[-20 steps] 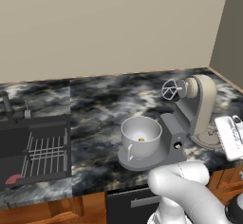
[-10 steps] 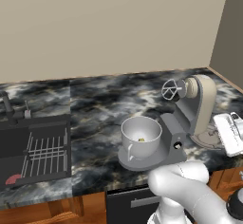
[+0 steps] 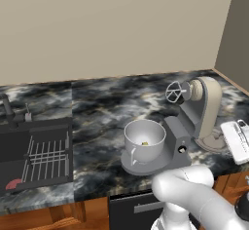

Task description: Add butter and sugar cubes to the stand mixer bowl and then turn on the stand mixer to begin making frosting.

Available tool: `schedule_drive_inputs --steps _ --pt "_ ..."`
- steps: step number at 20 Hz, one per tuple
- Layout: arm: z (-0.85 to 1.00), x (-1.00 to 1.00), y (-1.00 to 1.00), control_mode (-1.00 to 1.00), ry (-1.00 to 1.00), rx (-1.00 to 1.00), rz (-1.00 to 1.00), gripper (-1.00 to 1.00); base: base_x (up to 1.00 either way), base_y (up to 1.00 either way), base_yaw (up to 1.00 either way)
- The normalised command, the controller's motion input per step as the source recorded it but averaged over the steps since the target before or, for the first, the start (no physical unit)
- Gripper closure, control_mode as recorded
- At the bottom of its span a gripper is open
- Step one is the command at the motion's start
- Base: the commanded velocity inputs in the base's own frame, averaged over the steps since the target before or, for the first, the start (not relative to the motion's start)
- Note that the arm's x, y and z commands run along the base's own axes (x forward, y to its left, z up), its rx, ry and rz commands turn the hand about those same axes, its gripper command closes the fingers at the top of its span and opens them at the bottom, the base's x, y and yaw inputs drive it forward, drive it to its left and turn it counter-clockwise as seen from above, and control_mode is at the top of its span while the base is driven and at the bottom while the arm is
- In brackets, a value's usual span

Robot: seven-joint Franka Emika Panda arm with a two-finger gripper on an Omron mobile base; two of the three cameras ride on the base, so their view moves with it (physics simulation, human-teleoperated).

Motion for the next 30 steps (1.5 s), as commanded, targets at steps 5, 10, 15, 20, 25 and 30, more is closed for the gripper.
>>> schedule_drive_inputs --steps 5,10,15,20,25,30 --pt "-0.03 0.2 0.04 -1.0 0.08 0.0 -0.01 -1.0 0.0 0.0 0.0" --pt "-0.14 0.06 0.21 -1.0 0.05 -0.01 0.0 -1.0 0.0 0.0 0.0" --pt "-0.1 0.11 0.29 -1.0 0.01 -0.03 0.0 -1.0 0.0 0.0 0.0" --pt "-0.09 0.06 0.16 -1.0 0.0 -0.02 0.0 -1.0 0.0 0.0 0.0" --pt "-0.13 0.07 0.0 -1.0 0.0 -0.01 0.0 -1.0 0.0 0.0 0.0" --pt "-0.15 0.23 -0.04 -1.0 0.0 0.0 0.0 -1.0 0.0 0.0 0.0"
